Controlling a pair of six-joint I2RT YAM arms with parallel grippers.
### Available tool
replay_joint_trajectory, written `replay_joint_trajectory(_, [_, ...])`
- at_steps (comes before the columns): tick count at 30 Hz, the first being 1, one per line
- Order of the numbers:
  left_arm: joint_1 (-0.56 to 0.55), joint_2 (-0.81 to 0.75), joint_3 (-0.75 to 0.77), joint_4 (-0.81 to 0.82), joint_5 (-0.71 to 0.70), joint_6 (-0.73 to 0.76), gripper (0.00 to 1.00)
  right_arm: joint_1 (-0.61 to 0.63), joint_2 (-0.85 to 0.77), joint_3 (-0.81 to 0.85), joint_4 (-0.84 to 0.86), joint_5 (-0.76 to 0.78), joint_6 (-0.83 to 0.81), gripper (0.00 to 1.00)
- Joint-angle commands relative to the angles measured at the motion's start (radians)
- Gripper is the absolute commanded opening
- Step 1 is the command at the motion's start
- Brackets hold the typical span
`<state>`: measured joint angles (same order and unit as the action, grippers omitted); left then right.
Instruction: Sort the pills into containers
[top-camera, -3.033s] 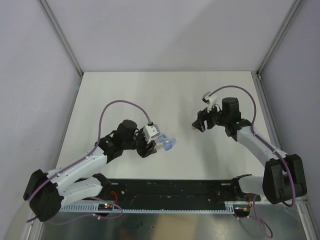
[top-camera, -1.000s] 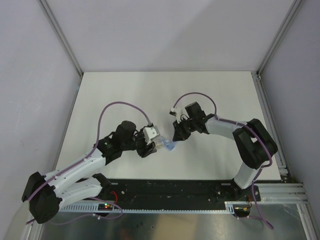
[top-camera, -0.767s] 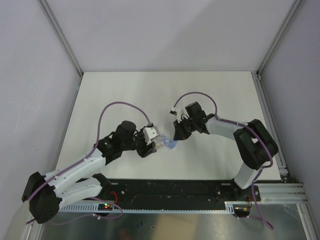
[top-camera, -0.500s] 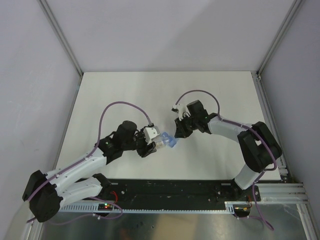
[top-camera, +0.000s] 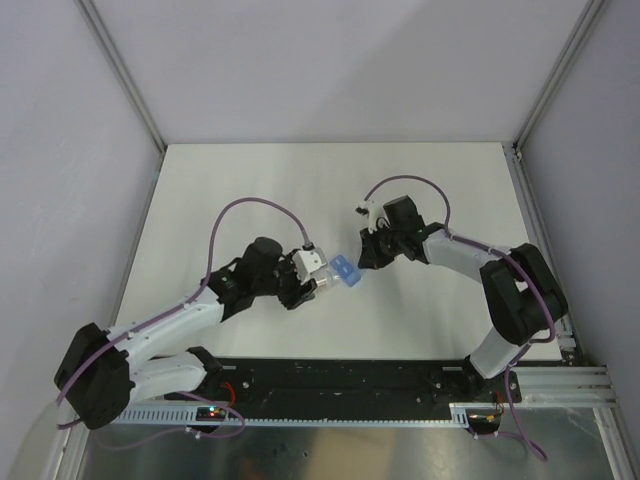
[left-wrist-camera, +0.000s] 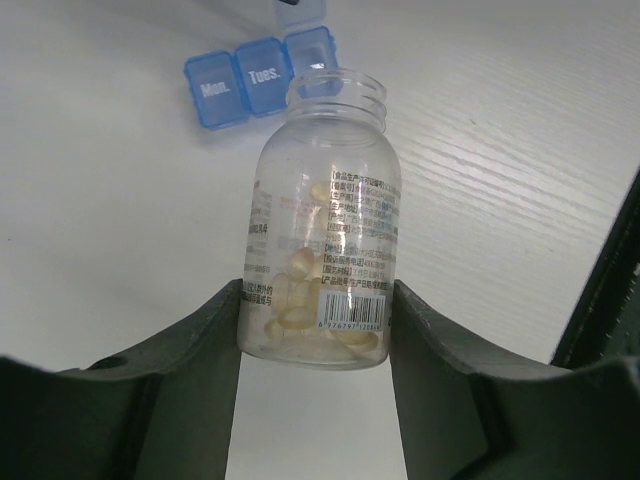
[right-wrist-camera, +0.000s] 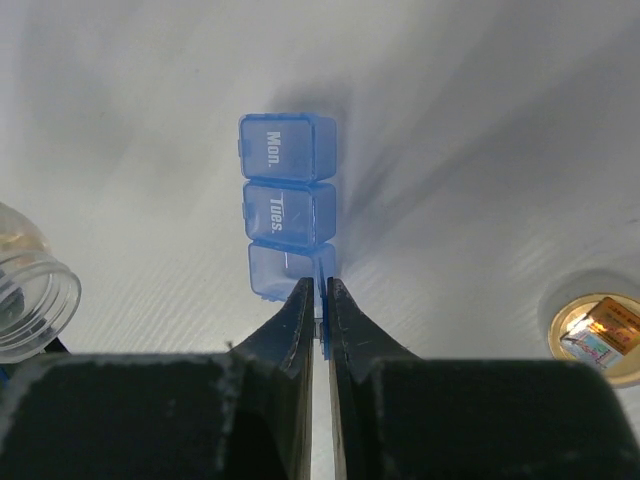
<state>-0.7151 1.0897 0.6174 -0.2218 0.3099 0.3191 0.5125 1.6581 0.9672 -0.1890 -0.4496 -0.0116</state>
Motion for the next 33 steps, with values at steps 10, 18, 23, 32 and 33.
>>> replay_joint_trajectory(10, [0.005,0.099,0.061,0.212,-0.088,-0.065,0.00,-0.020,-0.049,-0.045,0.083,0.004,0.146,0.00])
replay_joint_trajectory(18, [-0.001,0.132,0.067,0.257,-0.093,-0.091,0.00,-0.014,-0.063,-0.086,0.108,-0.010,0.179,0.02])
replay_joint_trajectory(23, [-0.009,0.130,0.060,0.260,-0.096,-0.095,0.00,0.004,-0.057,-0.090,0.108,-0.016,0.181,0.14])
replay_joint_trajectory(32, [-0.023,0.085,0.024,0.260,-0.104,-0.100,0.00,0.033,-0.090,-0.096,0.103,-0.010,0.165,0.35])
replay_joint_trajectory(33, [-0.025,0.082,0.020,0.262,-0.104,-0.104,0.00,0.036,-0.093,-0.098,0.103,-0.008,0.163,0.36])
